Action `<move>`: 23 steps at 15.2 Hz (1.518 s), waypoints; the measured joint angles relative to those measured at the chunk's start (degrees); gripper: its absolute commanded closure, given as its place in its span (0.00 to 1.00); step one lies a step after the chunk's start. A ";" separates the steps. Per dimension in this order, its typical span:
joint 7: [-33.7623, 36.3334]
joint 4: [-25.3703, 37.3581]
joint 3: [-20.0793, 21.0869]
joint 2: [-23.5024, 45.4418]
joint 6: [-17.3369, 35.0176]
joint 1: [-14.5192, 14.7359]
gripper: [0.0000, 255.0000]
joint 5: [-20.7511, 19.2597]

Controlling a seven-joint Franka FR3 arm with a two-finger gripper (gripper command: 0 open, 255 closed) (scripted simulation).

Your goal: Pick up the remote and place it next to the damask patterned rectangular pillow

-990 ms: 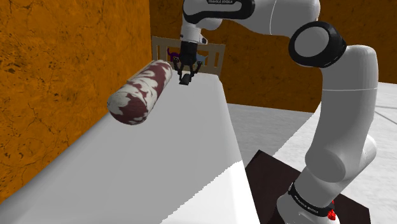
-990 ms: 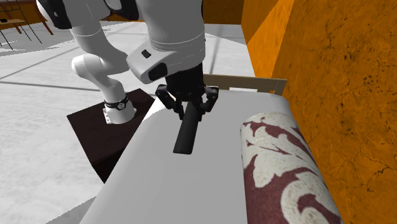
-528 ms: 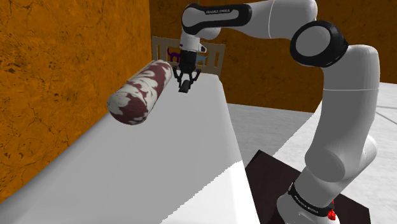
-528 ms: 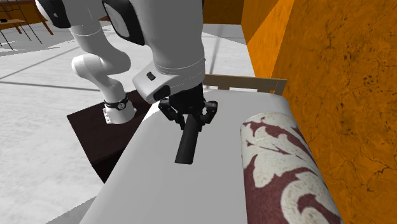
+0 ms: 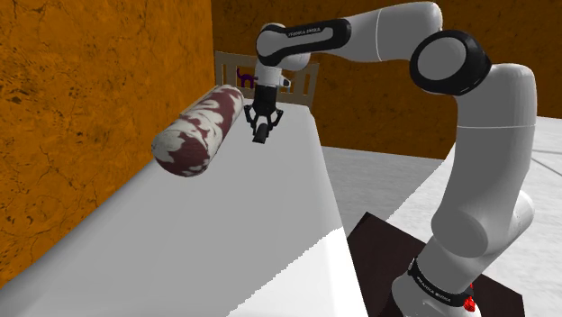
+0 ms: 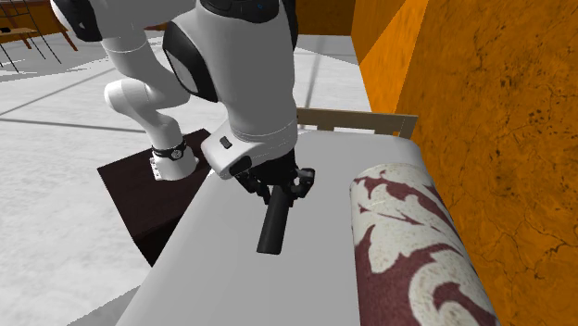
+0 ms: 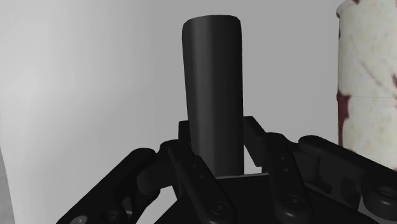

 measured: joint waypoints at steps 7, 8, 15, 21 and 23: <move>-0.52 -4.17 -0.21 0.85 4.92 -0.06 1.00 -0.24; -0.51 -4.52 -0.25 1.16 5.58 0.01 1.00 -0.33; -0.84 -7.56 -0.57 2.83 10.16 0.16 1.00 -0.85; -1.05 -9.74 -0.90 4.60 14.01 0.39 1.00 -1.38; -1.06 -10.23 -1.02 5.25 15.13 0.50 1.00 -1.58</move>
